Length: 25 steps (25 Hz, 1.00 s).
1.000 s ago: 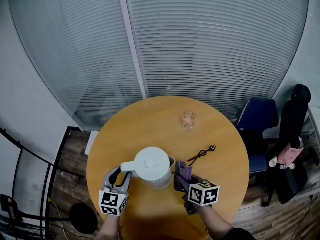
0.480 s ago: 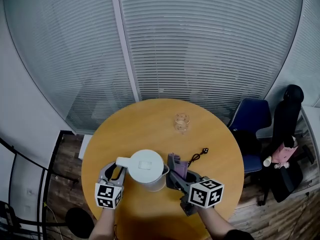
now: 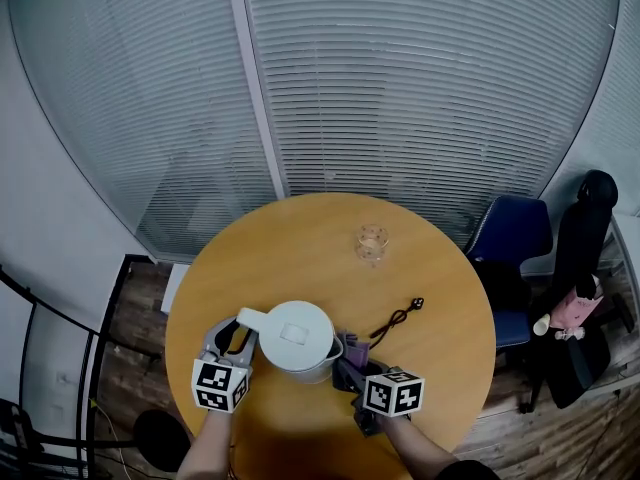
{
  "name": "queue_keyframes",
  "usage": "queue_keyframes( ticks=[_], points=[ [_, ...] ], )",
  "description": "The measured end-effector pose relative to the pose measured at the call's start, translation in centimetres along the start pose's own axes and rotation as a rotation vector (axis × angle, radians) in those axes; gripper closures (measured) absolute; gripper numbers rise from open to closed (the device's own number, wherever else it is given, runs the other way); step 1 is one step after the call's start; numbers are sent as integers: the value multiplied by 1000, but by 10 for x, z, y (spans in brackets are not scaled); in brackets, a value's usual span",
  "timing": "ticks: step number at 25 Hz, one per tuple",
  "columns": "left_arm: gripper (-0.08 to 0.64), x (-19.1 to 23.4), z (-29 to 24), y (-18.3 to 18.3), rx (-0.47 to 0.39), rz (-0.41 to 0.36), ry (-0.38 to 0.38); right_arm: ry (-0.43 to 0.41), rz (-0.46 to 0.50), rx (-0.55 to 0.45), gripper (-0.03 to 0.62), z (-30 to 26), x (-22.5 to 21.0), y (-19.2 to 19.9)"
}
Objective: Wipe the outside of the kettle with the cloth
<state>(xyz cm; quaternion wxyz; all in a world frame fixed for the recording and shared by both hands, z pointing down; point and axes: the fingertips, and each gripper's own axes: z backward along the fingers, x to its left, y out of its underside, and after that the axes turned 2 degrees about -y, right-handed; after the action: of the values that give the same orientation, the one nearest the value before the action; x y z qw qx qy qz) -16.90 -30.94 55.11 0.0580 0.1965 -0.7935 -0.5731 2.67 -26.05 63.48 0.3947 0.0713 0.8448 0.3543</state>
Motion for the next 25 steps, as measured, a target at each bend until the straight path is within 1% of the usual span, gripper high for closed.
queue_keyframes(
  ticks=[3, 7, 10, 14, 16, 18, 22, 25],
  points=[
    [423, -2, -7, -3, 6, 1, 22, 54, -30, 65, 492, -13, -22, 28],
    [422, -2, -19, -6, 27, -9, 71, 113, -69, 168, 492, -26, -43, 60],
    [422, -1, -26, -7, 41, -14, 99, 122, -67, 201, 492, -32, -47, 69],
    [422, -1, -33, -8, 52, -17, 125, 114, -56, 210, 492, -28, -44, 67],
    [422, -2, -36, -8, 50, -18, 136, 111, -38, 188, 492, -20, -40, 58],
    [422, -2, -38, -9, 45, -18, 139, 87, -20, 134, 492, -11, -29, 38],
    [422, -1, -39, -10, 35, -11, 132, 5, 15, -9, 492, 12, 4, -17],
    [422, -2, -41, -10, 30, -5, 128, -53, 57, -88, 492, 28, 26, -54]
  ],
)
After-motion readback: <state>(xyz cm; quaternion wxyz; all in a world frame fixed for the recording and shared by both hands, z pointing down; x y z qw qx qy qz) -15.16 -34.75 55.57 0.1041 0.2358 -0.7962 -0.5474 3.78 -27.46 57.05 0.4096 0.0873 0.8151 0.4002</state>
